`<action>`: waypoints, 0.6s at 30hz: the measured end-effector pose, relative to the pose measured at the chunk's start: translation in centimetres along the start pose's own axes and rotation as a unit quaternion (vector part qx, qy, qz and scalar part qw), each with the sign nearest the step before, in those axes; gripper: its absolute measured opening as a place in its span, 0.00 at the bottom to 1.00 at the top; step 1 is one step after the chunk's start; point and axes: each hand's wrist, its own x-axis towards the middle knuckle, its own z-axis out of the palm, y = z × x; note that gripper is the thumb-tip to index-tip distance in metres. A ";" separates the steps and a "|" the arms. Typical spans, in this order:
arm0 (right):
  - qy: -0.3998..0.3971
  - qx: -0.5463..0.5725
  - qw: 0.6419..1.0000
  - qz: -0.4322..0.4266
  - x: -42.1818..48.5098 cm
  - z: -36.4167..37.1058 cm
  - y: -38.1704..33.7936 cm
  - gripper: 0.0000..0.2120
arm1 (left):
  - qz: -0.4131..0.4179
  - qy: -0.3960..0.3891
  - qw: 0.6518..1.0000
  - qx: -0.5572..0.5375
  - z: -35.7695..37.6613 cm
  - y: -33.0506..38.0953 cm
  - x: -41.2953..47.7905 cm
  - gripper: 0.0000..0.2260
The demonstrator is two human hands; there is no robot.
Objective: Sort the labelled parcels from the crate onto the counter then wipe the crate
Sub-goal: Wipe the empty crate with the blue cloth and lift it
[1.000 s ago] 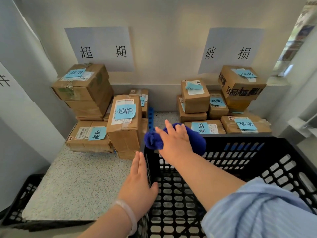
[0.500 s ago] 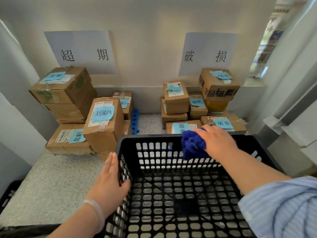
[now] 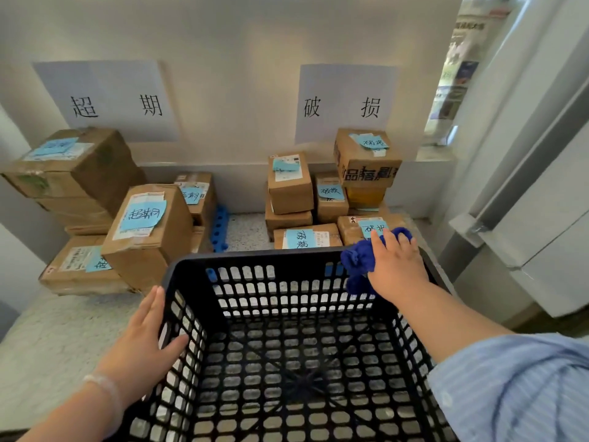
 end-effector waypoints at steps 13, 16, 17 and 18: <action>0.039 0.083 0.961 -0.260 -0.4 -2.1 -22.4 0.33 | 0.015 0.005 1.000 0.010 -0.3 -0.1 0.0 0.40; 0.040 0.105 0.944 -0.310 0.0 -2.4 -26.5 0.31 | 0.016 0.005 1.000 0.024 -0.2 0.0 -0.1 0.40; 0.038 0.120 0.937 -0.325 0.2 -2.6 -27.5 0.30 | 0.014 0.004 0.999 0.031 -0.2 0.0 -0.1 0.40; 0.034 0.136 0.930 -0.339 0.5 -2.7 -28.2 0.30 | 0.013 0.003 0.999 0.033 -0.2 0.1 -0.1 0.41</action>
